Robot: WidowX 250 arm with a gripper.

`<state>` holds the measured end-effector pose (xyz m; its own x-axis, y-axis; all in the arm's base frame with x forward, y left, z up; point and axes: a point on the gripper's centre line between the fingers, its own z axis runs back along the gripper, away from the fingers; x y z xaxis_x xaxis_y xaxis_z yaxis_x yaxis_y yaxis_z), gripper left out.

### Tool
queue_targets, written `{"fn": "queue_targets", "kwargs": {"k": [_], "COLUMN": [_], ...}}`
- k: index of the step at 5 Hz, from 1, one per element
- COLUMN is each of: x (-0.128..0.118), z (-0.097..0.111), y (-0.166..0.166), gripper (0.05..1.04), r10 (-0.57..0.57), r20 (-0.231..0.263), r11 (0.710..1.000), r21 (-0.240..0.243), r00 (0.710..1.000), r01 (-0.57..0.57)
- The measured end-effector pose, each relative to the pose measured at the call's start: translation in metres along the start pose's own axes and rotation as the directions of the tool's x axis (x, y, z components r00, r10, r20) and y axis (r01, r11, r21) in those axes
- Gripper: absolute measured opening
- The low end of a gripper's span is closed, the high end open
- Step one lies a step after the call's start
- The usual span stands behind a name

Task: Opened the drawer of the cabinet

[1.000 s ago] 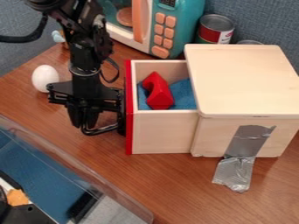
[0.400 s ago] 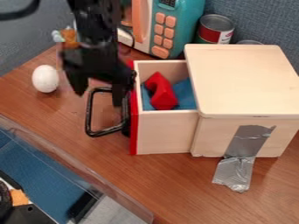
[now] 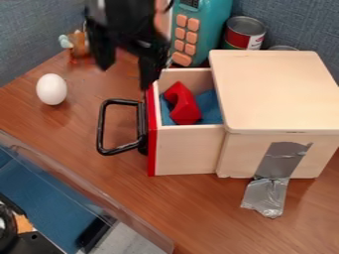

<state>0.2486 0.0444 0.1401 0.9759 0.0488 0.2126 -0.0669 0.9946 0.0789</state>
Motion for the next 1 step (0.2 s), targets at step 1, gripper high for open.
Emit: {"fn": "queue_targets", "kwargs": {"k": [1], "x": [0.0096], "z": [0.0208], "y": [-0.0041], "gripper": [1.0], "r10": [-0.106], "r20": [-0.034], "r11": [0.993], "r21": [-0.049], "r00": [0.994], "r01": [0.105]}}
